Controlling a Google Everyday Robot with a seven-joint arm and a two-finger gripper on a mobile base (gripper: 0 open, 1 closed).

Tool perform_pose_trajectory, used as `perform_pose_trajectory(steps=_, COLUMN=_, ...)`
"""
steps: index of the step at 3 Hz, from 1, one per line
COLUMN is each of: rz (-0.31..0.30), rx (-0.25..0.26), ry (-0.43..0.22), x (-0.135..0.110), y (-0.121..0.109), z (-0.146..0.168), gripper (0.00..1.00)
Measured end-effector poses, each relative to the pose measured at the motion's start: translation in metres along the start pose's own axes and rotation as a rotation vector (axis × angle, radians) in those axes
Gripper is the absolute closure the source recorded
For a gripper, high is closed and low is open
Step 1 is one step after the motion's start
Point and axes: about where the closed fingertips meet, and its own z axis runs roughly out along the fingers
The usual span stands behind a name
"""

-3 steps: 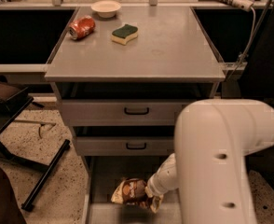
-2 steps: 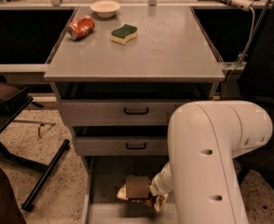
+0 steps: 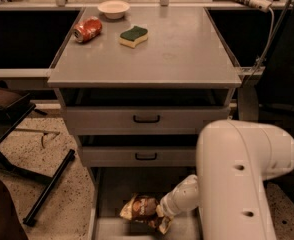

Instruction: Place brown chip bag into bottom drawer

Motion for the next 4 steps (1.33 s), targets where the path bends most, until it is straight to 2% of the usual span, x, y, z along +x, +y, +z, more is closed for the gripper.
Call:
perform_pose_trajectory(steps=1, rz=0.152, rx=-0.123, ry=-0.02, x=0.019, y=0.015, z=0.054, gripper=1.0)
perform_pose_trajectory(steps=2, rz=0.366, rx=-0.299, ry=-0.017, x=0.035, y=0.037, z=0.09, gripper=1.0)
perform_pose_trajectory(steps=3, rz=0.467, rx=-0.408, ry=-0.04, x=0.034, y=0.048, z=0.098, gripper=0.82)
perform_pose_trajectory(steps=4, rz=0.467, rx=-0.408, ry=-0.04, x=0.034, y=0.048, z=0.098, gripper=0.58)
